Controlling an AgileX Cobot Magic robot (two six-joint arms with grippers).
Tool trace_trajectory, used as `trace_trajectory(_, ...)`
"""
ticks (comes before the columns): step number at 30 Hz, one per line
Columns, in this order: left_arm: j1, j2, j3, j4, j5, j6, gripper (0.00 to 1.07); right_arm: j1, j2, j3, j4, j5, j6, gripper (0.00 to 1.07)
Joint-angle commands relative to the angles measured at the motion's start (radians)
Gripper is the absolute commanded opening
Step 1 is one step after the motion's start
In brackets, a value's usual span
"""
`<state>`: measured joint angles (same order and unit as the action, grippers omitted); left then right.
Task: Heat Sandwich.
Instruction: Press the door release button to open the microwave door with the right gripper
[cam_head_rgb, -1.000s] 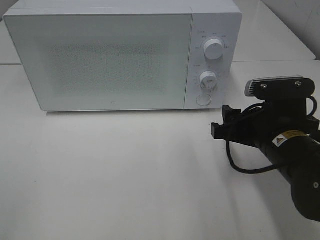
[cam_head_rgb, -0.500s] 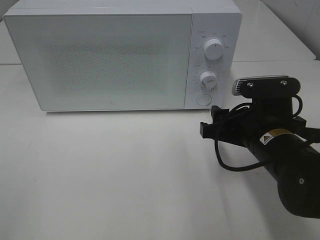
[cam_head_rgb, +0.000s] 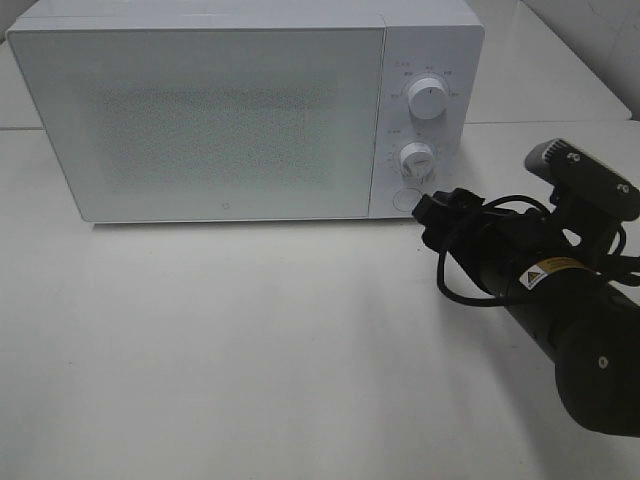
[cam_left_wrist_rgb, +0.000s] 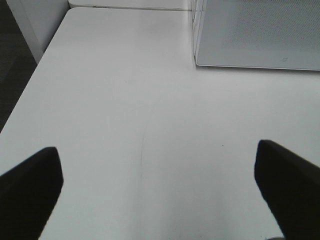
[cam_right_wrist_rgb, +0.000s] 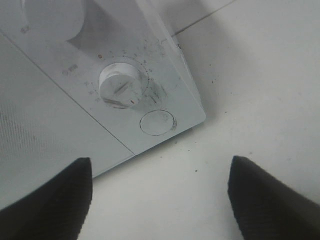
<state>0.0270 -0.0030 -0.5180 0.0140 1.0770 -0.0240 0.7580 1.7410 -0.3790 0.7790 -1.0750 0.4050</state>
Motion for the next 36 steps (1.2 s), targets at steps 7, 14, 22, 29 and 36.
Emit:
trace_trajectory(7, 0.003, -0.008, 0.001, -0.005, -0.01, 0.003, 1.0, 0.003, -0.002, -0.007, -0.011, 0.0, 0.602, 0.74)
trace_trajectory(14, 0.003, -0.008, 0.001, -0.005, -0.01, 0.003, 1.0, 0.003, -0.002, -0.007, -0.011, 0.001, 0.884, 0.64)
trace_trajectory(22, 0.003, -0.008, 0.001, -0.005, -0.01, 0.003, 1.0, 0.003, -0.002, -0.007, -0.008, 0.008, 0.96, 0.18)
trace_trajectory(29, 0.003, -0.008, 0.001, -0.005, -0.01, 0.003, 1.0, 0.003, -0.002, -0.007, -0.01, 0.051, 0.957, 0.0)
trace_trajectory(36, 0.003, -0.008, 0.001, -0.005, -0.01, 0.003, 1.0, 0.003, -0.002, -0.007, -0.011, 0.056, 0.957, 0.0)
